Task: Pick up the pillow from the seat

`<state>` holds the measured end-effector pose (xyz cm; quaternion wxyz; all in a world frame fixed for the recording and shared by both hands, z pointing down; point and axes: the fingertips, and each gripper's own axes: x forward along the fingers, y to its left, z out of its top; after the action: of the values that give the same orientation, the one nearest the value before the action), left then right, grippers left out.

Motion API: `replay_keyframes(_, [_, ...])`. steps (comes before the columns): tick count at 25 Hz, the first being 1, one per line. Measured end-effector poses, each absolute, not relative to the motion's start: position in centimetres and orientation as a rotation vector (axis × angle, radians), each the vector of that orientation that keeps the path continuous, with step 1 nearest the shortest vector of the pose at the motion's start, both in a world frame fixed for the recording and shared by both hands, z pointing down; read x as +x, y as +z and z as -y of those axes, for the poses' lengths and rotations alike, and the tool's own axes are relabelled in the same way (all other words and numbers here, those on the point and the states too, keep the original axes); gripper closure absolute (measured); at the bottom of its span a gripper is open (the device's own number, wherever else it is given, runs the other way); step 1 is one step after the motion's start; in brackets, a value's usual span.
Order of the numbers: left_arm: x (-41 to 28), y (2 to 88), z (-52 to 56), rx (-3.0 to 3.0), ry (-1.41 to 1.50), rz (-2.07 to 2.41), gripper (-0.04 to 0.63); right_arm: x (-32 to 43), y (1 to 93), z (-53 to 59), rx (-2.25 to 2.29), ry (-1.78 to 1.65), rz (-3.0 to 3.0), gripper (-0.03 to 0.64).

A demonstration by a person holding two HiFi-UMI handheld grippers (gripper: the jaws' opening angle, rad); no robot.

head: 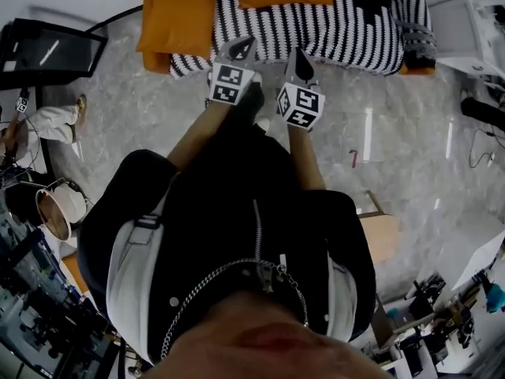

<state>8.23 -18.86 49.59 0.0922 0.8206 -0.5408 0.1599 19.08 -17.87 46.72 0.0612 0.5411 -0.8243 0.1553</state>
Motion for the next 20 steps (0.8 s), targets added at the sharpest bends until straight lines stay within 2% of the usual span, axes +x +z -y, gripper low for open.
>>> replay_keyframes(7, [7.1, 51.7, 27.7, 2.378, 0.412, 1.631, 0.586, 18.9, 47.8, 25.8, 1.608, 0.426, 2.467, 0.617])
replay_keyframes(13, [8.5, 49.6, 39.2, 2.4, 0.344, 1.627, 0.586, 19.9, 45.6, 37.2, 1.62, 0.394, 2.456, 0.617])
replay_keyframes(20, [5.5, 50.2, 47.0, 2.378, 0.34, 1.61, 0.584, 16.2, 45.6, 45.4, 1.581, 0.393, 2.444, 0.617])
